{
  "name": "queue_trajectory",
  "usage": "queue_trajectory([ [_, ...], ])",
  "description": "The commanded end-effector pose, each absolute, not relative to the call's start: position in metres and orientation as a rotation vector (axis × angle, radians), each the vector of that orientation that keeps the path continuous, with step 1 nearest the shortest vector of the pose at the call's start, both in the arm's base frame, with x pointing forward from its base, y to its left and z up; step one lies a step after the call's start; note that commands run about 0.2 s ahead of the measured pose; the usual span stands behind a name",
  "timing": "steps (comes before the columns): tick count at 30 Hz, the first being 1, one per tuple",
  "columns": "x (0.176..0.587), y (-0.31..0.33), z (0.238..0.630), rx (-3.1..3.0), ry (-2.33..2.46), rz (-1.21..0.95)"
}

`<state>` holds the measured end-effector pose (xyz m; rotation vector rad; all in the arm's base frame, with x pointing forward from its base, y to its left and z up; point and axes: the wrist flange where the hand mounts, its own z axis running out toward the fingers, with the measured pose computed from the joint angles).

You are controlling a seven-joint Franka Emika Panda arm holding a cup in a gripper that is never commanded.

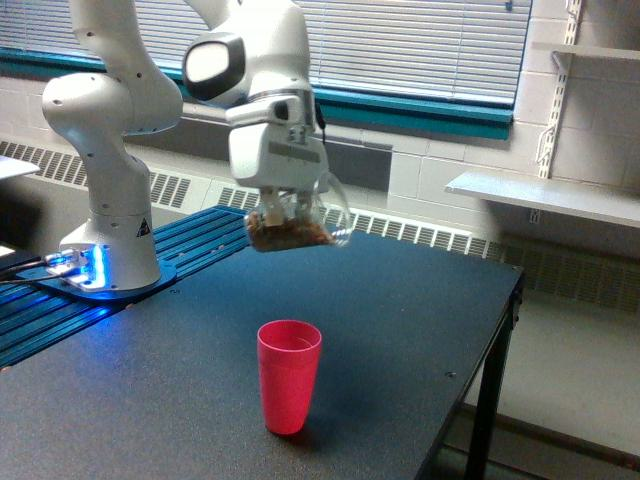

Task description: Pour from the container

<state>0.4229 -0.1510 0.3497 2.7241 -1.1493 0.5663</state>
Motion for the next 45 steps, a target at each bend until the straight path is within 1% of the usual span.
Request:
queue_trajectory([
  [1,0.412,-0.169,0.345,2.655,-1.262,0.534],
  [23,0.399,-0.190,0.319,2.565,-1.293,0.362],
  [45,0.409,-0.190,0.303,2.502,-1.281,0.245],
])
